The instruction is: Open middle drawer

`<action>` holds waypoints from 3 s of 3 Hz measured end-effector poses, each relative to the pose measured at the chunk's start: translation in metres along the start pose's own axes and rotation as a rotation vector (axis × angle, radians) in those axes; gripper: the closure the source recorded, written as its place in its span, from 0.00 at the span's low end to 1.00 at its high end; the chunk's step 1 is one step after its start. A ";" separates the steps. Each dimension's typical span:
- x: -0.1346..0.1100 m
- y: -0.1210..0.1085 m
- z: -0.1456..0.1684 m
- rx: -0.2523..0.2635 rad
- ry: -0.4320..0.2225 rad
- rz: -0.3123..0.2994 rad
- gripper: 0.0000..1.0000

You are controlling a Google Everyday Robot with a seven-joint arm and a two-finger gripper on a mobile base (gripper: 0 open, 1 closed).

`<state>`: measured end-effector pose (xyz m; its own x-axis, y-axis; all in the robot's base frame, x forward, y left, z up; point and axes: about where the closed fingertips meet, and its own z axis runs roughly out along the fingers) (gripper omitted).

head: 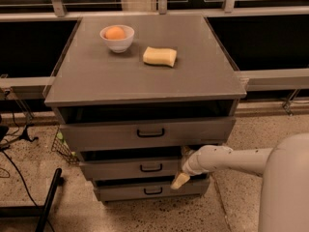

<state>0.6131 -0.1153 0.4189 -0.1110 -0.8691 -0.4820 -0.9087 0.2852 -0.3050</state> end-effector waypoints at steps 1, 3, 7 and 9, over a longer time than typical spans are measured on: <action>0.002 -0.007 0.014 -0.023 0.020 -0.004 0.00; 0.006 -0.008 0.023 -0.095 0.089 0.021 0.00; 0.041 0.043 -0.032 -0.270 0.254 0.157 0.00; 0.054 0.063 -0.067 -0.333 0.285 0.201 0.00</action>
Offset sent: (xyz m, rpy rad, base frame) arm 0.0211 -0.0003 -0.0303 -0.1081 0.1983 -0.0052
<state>0.5227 -0.1717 0.4285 -0.3616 -0.8993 -0.2460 -0.9321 0.3546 0.0737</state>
